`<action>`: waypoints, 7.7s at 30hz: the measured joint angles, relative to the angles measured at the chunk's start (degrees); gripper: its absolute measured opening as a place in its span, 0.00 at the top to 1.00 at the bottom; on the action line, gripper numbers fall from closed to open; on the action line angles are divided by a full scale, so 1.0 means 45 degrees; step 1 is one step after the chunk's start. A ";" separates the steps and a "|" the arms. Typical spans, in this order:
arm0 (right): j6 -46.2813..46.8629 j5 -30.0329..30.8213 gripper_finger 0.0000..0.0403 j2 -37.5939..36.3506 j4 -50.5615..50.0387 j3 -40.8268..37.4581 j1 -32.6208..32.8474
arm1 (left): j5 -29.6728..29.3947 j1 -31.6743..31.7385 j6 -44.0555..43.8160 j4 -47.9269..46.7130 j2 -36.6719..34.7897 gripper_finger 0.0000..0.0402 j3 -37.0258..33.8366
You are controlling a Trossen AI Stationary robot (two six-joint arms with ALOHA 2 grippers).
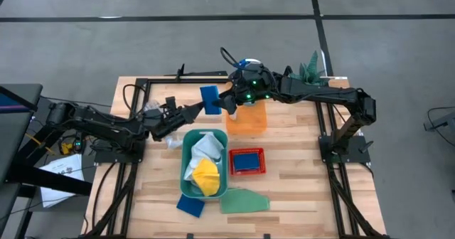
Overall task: Pick & Place Kitchen Items
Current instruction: Put the blue sponge into the red bin
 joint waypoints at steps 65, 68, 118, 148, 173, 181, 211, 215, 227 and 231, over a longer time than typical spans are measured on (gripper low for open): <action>-0.7106 -0.4940 1.00 -0.0785 -1.0923 0.0003 -0.0290 | 0.0293 0.0666 0.1652 -0.5750 -0.4682 0.63 0.0010; -0.7719 -0.5152 1.00 -0.0399 -1.1357 0.0014 0.0029 | 0.0298 0.0666 0.1647 -0.5756 -0.4625 0.63 0.0010; -1.1741 -0.4765 1.00 0.3196 -1.0961 0.0266 0.2070 | 0.0295 0.0661 0.1253 -0.6027 -0.4609 0.64 0.0005; -1.1922 -0.5125 1.00 0.3847 -1.0455 0.0287 0.2084 | 0.0298 0.0661 0.1248 -0.6032 -0.4604 0.64 0.0005; -1.1894 -0.5053 1.00 0.4137 -1.0394 0.0279 0.2081 | 0.0297 0.0662 0.1244 -0.6028 -0.4604 0.64 0.0005; -1.1842 -0.5443 1.00 0.4371 -1.0579 0.0393 0.2011 | 0.0298 0.0661 0.1243 -0.6024 -0.4607 0.64 0.0000; -1.1798 -0.5503 0.83 0.4371 -1.0768 0.0408 0.1821 | 0.0293 0.0661 0.1248 -0.6027 -0.4609 0.64 0.0000; -1.1814 -0.5503 0.81 0.4371 -1.0726 0.0408 0.1821 | 0.0293 0.0664 0.1248 -0.6027 -0.4606 0.64 0.0000; -1.1691 -0.5484 0.72 0.4371 -1.0674 0.0408 0.1662 | 0.0293 0.0661 0.1248 -0.6027 -0.4609 0.64 0.0001; -1.1691 -0.5460 0.65 0.4371 -1.0680 0.0408 0.1597 | 0.0293 0.0666 0.1248 -0.6027 -0.4609 0.64 0.0000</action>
